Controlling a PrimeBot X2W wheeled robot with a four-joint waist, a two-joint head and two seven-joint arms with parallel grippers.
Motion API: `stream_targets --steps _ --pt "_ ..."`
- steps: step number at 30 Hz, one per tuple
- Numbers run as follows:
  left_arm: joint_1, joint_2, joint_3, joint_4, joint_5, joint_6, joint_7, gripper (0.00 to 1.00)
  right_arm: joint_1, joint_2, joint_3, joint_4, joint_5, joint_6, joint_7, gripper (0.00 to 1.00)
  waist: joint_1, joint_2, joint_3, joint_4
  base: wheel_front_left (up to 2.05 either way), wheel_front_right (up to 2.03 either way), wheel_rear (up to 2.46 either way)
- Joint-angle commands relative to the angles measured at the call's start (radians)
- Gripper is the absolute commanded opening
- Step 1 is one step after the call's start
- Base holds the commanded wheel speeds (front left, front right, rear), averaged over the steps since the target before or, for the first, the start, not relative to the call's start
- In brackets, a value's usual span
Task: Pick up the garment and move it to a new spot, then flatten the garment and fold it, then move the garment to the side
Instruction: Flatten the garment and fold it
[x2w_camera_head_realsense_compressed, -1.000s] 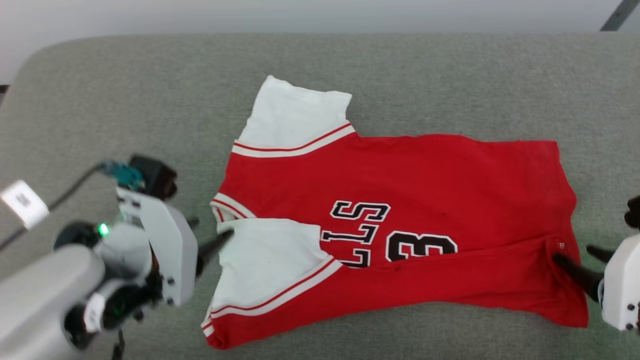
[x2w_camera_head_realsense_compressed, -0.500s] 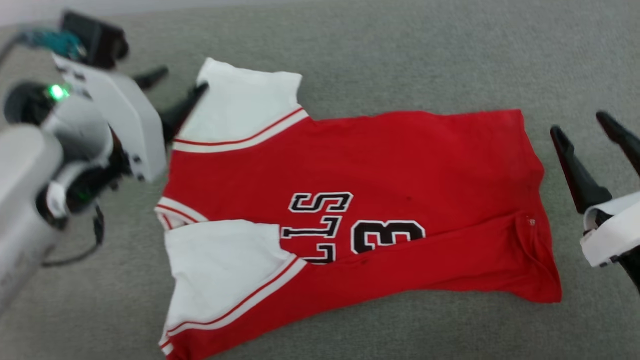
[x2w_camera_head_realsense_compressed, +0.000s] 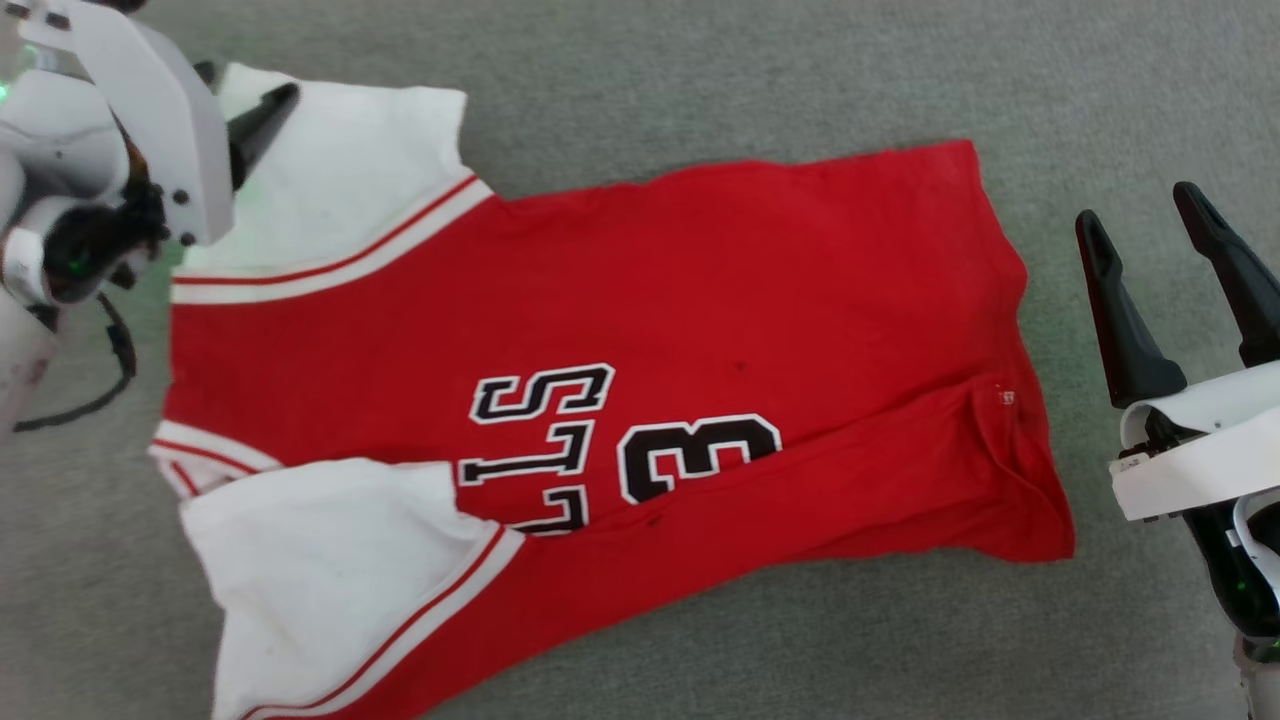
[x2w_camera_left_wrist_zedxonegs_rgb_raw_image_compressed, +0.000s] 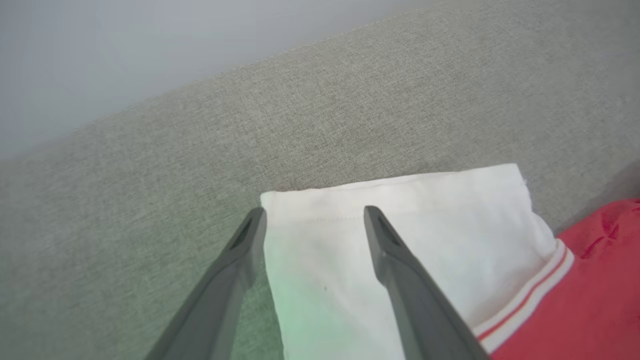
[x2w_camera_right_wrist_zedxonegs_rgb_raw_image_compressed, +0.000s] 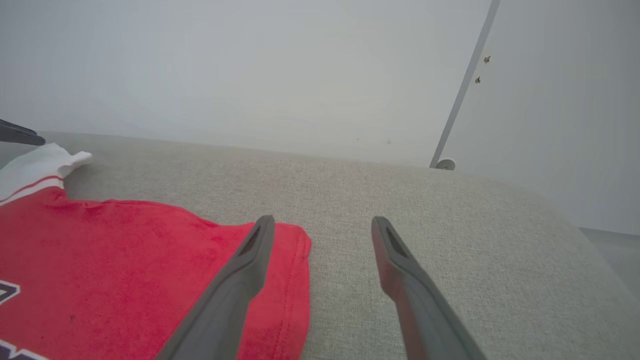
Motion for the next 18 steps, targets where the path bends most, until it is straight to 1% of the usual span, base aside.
stream_targets --steps 1,4,9,10,11,12,13,14,15,18 --pt "-0.015 -0.002 -0.007 0.031 0.005 -0.001 0.024 1.0 -0.012 0.005 0.002 -0.001 -0.001 -0.001 -0.004 1.0 0.0 0.0 0.042 -0.041 0.0 0.0 0.0" --pt "-0.042 -0.003 -0.032 0.092 0.025 -0.003 0.075 1.0 -0.017 0.006 0.007 -0.004 0.003 -0.001 -0.004 1.0 0.0 0.0 0.053 -0.046 0.0 0.0 0.0" --pt "-0.04 -0.035 -0.056 0.183 0.018 0.023 0.148 1.0 -0.026 0.0 0.008 -0.011 0.012 -0.001 0.002 1.0 0.0 0.0 0.062 -0.044 0.0 0.0 0.0" --pt "-0.033 -0.046 -0.053 0.195 0.002 0.022 0.161 0.48 -0.029 -0.002 0.01 -0.015 0.017 -0.001 0.006 1.0 0.0 0.0 0.062 -0.042 0.0 0.0 0.0" --pt "-0.029 -0.055 -0.055 0.206 -0.004 0.025 0.18 0.0 -0.031 -0.007 0.013 -0.018 0.022 -0.001 0.012 1.0 0.0 0.0 0.062 -0.04 0.0 0.0 0.0" --pt "-0.027 -0.059 -0.067 0.217 -0.001 0.025 0.207 0.0 -0.033 -0.011 0.018 -0.021 0.031 -0.001 0.023 1.0 0.0 0.0 0.062 -0.037 0.0 0.0 0.0" --pt "-0.027 -0.059 -0.067 0.217 -0.001 0.025 0.207 0.0 -0.033 -0.011 0.018 -0.021 0.031 -0.001 0.023 1.0 0.0 0.0 0.062 -0.037 0.0 0.0 0.0" --pt "-0.025 -0.069 -0.072 0.231 -0.011 0.03 0.233 0.0 -0.04 -0.021 0.028 -0.029 0.057 -0.001 0.056 1.0 0.0 0.0 0.062 -0.032 0.0 0.0 0.0" --pt "-0.025 -0.069 -0.072 0.231 -0.011 0.03 0.233 0.0 -0.04 -0.021 0.028 -0.029 0.057 -0.001 0.056 1.0 0.0 0.0 0.062 -0.032 0.0 0.0 0.0" --pt "-0.044 -0.078 -0.075 0.234 -0.003 0.021 0.241 0.0 -0.07 -0.024 0.015 -0.029 0.098 -0.001 0.133 1.0 0.0 0.0 0.062 -0.023 0.0 0.0 0.0"
